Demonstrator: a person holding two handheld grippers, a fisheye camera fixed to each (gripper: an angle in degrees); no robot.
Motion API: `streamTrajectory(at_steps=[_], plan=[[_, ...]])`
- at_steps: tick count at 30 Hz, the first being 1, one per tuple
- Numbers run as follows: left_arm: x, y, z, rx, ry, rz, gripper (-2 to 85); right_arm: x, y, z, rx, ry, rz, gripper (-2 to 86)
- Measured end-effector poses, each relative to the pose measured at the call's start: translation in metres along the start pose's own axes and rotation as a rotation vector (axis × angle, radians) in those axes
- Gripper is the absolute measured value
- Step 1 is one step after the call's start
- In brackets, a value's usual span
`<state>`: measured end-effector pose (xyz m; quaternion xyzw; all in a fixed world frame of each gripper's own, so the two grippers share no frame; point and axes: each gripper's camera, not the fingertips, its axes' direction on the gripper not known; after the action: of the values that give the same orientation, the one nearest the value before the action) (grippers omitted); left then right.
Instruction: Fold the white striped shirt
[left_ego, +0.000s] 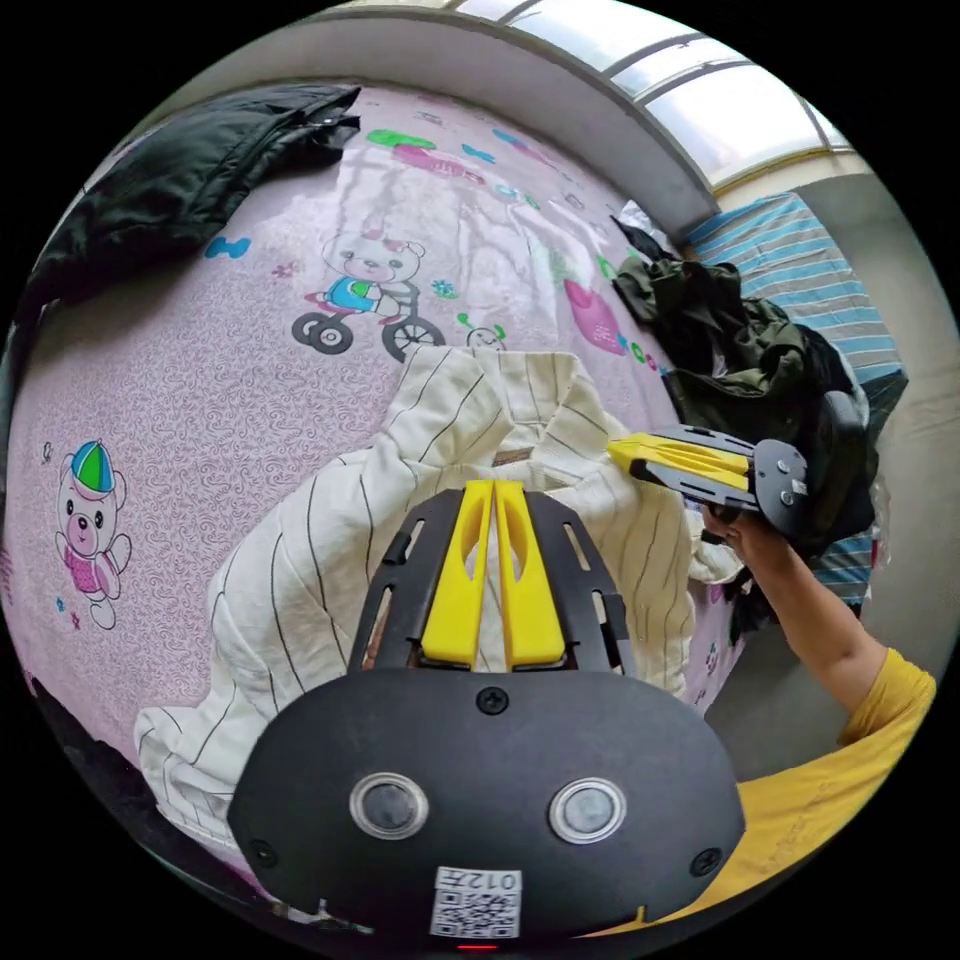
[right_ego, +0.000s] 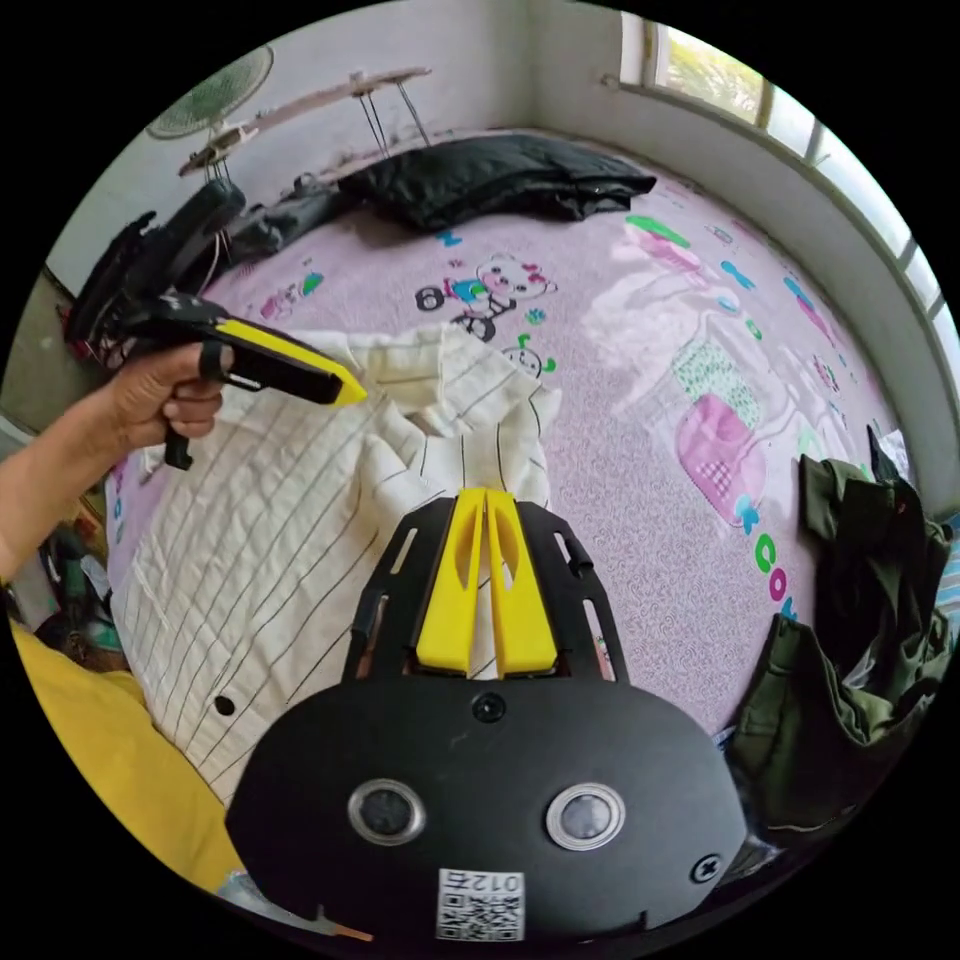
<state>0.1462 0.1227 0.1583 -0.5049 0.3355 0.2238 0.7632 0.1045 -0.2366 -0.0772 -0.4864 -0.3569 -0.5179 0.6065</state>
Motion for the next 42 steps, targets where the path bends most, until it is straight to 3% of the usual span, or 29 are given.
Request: streamTrajectory(at_steps=[6,15,19,23,28,42], plan=[[-0.018,-0.014,0.032,-0.039,-0.038,-0.049,0.4,0.022,-0.031,0.029,-0.037,0.06,0.123,0.0],[-0.023,-0.002,0.042,0.028,-0.008,-0.054,0.4,0.055,-0.024,0.019,0.035,-0.104,0.308,0.2],[-0.006,0.007,0.045,0.053,-0.051,0.019,0.4,0.024,-0.013,-0.012,0.125,-0.061,0.135,0.6],[-0.003,0.014,0.072,-0.002,-0.046,-0.003,0.4,-0.021,-0.018,0.008,0.017,-0.038,-0.13,0.8],[0.004,0.046,0.094,-0.042,-0.064,-0.016,0.5,-0.05,-0.022,0.045,-0.054,0.134,-0.246,0.1],[-0.014,0.198,0.12,-0.099,-0.029,-0.036,0.5,-0.019,-0.016,0.041,0.019,-0.068,0.077,0.0]])
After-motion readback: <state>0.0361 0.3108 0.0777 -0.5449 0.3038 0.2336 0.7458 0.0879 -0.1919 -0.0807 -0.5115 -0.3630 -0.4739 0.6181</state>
